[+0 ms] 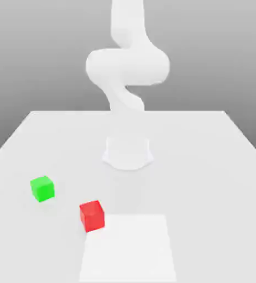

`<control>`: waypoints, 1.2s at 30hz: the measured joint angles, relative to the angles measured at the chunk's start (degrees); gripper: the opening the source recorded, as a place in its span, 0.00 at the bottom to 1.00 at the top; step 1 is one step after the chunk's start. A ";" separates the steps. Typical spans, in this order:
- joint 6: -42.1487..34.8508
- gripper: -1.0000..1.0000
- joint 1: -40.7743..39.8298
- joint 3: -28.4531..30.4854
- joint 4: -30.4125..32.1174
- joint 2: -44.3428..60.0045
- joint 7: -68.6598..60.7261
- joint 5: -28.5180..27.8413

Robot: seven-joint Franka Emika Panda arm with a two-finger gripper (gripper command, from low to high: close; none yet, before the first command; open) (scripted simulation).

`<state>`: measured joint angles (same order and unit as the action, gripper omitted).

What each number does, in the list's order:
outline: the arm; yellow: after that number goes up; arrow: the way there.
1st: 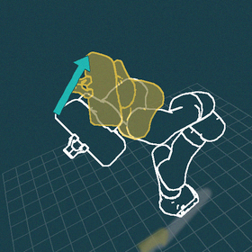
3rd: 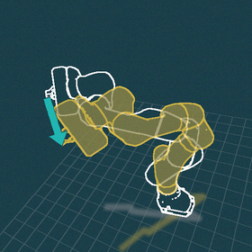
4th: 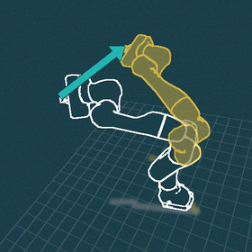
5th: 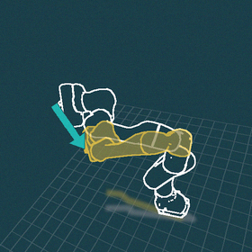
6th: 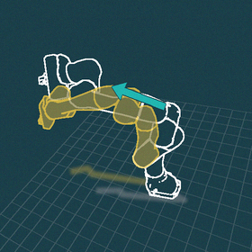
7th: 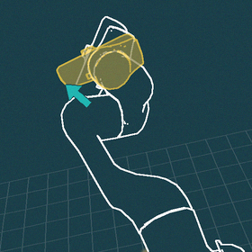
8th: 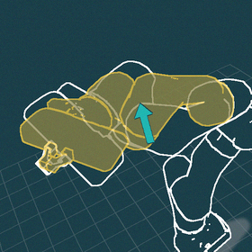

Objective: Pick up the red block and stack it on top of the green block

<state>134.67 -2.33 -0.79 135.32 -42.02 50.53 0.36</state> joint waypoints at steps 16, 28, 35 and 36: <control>22.90 0.50 -16.11 -4.81 27.14 31.71 39.30 1.04; 40.03 0.00 -15.29 -0.88 28.49 52.84 48.49 -3.57; 35.87 0.00 -15.44 -1.47 29.20 47.93 47.40 -1.99; 34.16 0.00 -15.46 -1.67 29.48 45.94 46.94 -1.35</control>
<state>168.83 -17.79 -2.47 164.80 3.93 97.47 -0.99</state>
